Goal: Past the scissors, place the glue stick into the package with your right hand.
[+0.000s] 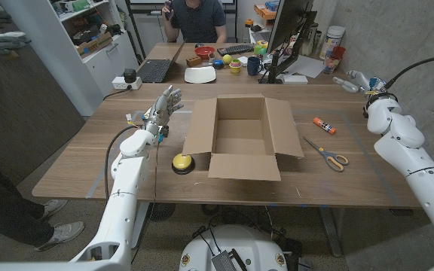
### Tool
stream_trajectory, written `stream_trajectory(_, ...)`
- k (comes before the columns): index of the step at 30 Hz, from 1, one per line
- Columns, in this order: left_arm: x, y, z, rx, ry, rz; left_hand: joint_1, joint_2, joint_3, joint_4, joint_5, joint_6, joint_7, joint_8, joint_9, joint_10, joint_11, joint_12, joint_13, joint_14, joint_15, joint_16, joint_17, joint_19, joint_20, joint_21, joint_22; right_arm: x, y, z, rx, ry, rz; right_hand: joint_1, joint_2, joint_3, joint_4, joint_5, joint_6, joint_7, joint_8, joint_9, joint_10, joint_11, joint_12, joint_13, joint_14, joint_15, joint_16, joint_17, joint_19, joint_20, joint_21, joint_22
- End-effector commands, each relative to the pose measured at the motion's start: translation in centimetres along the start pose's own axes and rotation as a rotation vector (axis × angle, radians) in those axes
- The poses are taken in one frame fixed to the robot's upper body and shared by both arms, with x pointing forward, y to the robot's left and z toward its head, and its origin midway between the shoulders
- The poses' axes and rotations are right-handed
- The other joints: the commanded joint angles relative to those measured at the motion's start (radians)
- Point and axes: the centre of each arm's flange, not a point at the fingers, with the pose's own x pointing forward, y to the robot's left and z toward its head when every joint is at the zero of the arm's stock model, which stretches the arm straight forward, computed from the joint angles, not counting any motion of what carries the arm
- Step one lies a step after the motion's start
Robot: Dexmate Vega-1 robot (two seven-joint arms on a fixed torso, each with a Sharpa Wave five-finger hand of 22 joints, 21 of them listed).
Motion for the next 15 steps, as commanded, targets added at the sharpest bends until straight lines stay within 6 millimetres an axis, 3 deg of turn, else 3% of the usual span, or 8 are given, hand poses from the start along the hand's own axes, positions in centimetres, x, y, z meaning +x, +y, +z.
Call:
stream_trajectory(1, -0.2, 0.0, 0.0, 0.005, 0.000, 0.008, 0.002, -0.001, -0.003, -0.003, 0.002, 0.002, 0.001, 0.005, 0.005, 0.003, 0.004, 0.004, 0.004, 0.001, 0.001, 0.008, 0.002, 0.005, -0.004, -0.001, 0.002, 0.6, 1.1, -0.3, -0.044, 0.027, 0.105, 0.027, -0.007, 0.003, -0.020, 0.008, 0.008, -0.004, 0.006, 0.003, 0.000, -0.005, 0.002, 0.003, 0.021, -0.011, 0.011, 0.004, 0.028, 0.000, -0.002, 0.002)
stream_trajectory(7, -0.1, -0.1, 0.0, 0.007, 0.000, 0.001, 0.001, -0.002, -0.004, -0.002, 0.002, 0.000, 0.001, 0.005, 0.005, 0.001, 0.004, 0.004, 0.004, 0.000, 0.002, 0.007, 0.002, 0.005, -0.004, -0.002, 0.002, 0.7, 1.6, -0.3, -0.072, 0.034, 0.136, 0.053, -0.026, -0.002, -0.043, 0.009, 0.024, 0.012, 0.009, 0.004, 0.007, -0.010, 0.005, 0.003, 0.034, -0.018, 0.011, 0.004, 0.051, -0.004, -0.001, 0.003)
stream_trajectory(15, -0.1, -0.1, 0.0, 0.008, 0.002, 0.001, 0.000, -0.003, -0.006, -0.002, 0.002, 0.000, 0.000, 0.005, 0.005, 0.001, 0.004, 0.004, 0.004, 0.000, 0.001, 0.008, 0.002, 0.005, -0.004, -0.003, 0.001, 0.8, 2.3, -0.3, -0.091, 0.040, 0.165, 0.062, -0.038, -0.007, -0.053, 0.010, 0.027, 0.015, 0.009, 0.004, 0.009, -0.012, 0.006, 0.003, 0.041, -0.023, 0.012, 0.004, 0.060, -0.006, -0.001, 0.003)
